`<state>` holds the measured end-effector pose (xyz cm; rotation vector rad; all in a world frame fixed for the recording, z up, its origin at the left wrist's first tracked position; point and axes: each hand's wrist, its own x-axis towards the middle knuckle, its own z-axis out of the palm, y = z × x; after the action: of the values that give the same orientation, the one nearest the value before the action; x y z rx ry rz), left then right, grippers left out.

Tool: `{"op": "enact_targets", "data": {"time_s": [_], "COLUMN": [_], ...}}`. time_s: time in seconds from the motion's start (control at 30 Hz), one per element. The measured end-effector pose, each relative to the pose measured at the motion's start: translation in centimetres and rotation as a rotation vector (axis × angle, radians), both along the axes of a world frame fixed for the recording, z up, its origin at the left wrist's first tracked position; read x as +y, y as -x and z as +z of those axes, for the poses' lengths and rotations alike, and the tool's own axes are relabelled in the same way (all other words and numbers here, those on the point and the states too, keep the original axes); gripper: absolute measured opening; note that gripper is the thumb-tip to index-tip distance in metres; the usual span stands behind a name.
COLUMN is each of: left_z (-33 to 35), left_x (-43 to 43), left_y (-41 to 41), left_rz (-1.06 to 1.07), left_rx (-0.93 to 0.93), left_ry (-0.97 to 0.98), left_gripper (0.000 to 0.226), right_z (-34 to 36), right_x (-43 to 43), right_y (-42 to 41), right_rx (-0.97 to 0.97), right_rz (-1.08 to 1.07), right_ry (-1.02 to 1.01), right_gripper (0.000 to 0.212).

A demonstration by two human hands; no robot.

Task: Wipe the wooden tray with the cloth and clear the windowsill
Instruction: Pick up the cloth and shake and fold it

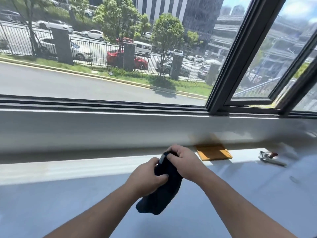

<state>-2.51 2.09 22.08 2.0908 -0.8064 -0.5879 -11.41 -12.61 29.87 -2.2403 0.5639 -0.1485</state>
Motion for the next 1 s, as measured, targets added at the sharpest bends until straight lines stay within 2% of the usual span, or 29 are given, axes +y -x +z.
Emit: {"op": "enact_targets", "data": {"time_s": [0.13, 0.23, 0.33, 0.43, 0.57, 0.63, 0.7, 0.8, 0.9, 1.0], "left_z": [0.8, 0.5, -0.1, 0.3, 1.1, 1.5, 2.4, 4.2, 5.4, 6.0], "left_x": [1.4, 2.5, 3.3, 3.1, 1.4, 0.5, -0.2, -1.2, -2.8, -3.7], "left_y": [-2.1, -3.6, -4.1, -4.7, -5.8, -6.6, -7.6, -8.6, -8.8, -8.5], "left_rz": [0.041, 0.089, 0.117, 0.051, 0.152, 0.278, 0.391, 0.458, 0.487, 0.500], "left_rx": [-0.026, 0.053, 0.254, 0.462, 0.614, 0.589, 0.508, 0.376, 0.256, 0.119], "left_ry": [-0.054, -0.061, 0.076, 0.253, 0.406, 0.474, 0.530, 0.555, 0.470, 0.277], "left_gripper": [0.021, 0.020, 0.033, 0.037, 0.046, 0.039, 0.023, 0.019, 0.026, 0.038], "right_z": [1.6, 2.8, 4.3, 5.4, 5.2, 4.4, 2.6, -1.3, -4.7, -5.7], "right_x": [0.6, 0.9, 0.7, -0.9, -4.1, -5.8, -7.6, -9.4, -9.8, -10.2], "right_y": [-1.1, -2.0, -3.0, -3.9, -5.1, -5.7, -5.9, -5.4, -4.9, -5.1], "right_rx": [-0.019, -0.098, -0.185, -0.249, -0.328, -0.305, -0.233, -0.063, 0.086, 0.205], "right_rz": [0.051, 0.073, 0.096, 0.084, 0.073, 0.004, -0.118, -0.260, -0.296, -0.229], "right_ry": [-0.070, -0.290, -0.545, -0.795, -1.031, -1.027, -0.965, -0.897, -0.876, -0.863], "right_gripper": [0.015, 0.017, 0.021, 0.019, 0.022, 0.031, 0.049, 0.067, 0.073, 0.098]}}
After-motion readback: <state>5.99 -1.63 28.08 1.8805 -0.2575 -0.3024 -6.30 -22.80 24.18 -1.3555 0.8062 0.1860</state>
